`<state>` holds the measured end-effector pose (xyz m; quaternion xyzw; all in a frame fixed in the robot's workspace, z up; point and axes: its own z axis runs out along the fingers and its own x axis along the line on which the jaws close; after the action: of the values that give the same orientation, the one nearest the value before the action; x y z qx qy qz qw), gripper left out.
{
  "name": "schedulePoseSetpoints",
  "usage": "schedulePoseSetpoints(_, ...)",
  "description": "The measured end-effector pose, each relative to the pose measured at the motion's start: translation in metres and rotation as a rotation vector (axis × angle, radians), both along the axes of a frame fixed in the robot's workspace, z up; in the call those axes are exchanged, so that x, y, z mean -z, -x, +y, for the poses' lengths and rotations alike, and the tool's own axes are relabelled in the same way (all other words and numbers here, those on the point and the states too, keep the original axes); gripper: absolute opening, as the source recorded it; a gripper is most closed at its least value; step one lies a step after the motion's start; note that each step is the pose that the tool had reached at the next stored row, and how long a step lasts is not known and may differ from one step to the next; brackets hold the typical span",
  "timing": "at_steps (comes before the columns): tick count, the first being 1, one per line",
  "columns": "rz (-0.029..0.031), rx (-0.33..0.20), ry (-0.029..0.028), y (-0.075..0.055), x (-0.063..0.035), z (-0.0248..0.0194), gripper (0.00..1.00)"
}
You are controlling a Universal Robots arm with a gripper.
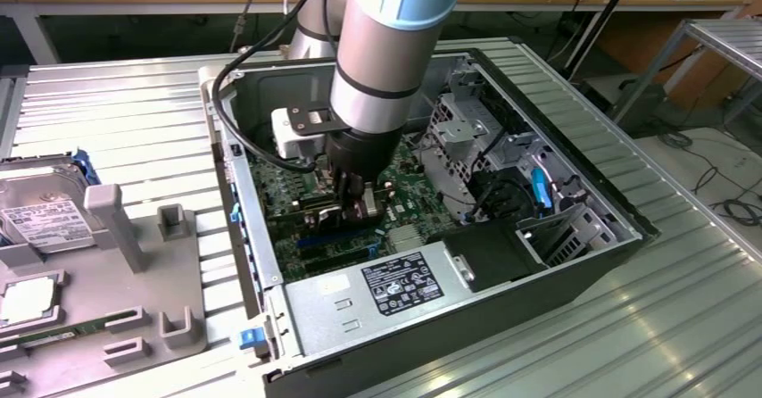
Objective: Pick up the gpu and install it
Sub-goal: 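Insert the gpu into the slot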
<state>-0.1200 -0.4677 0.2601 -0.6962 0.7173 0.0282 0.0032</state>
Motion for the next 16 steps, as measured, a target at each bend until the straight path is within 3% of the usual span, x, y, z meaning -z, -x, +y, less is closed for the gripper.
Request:
schedulePoseSetpoints(3,0.0009,0.000,0.0132,0.0000,-0.0001,-0.0001,0.27)
schedulePoseSetpoints(16,0.0009,0.000,0.0147,0.0004,-0.0001,-0.0004,0.27)
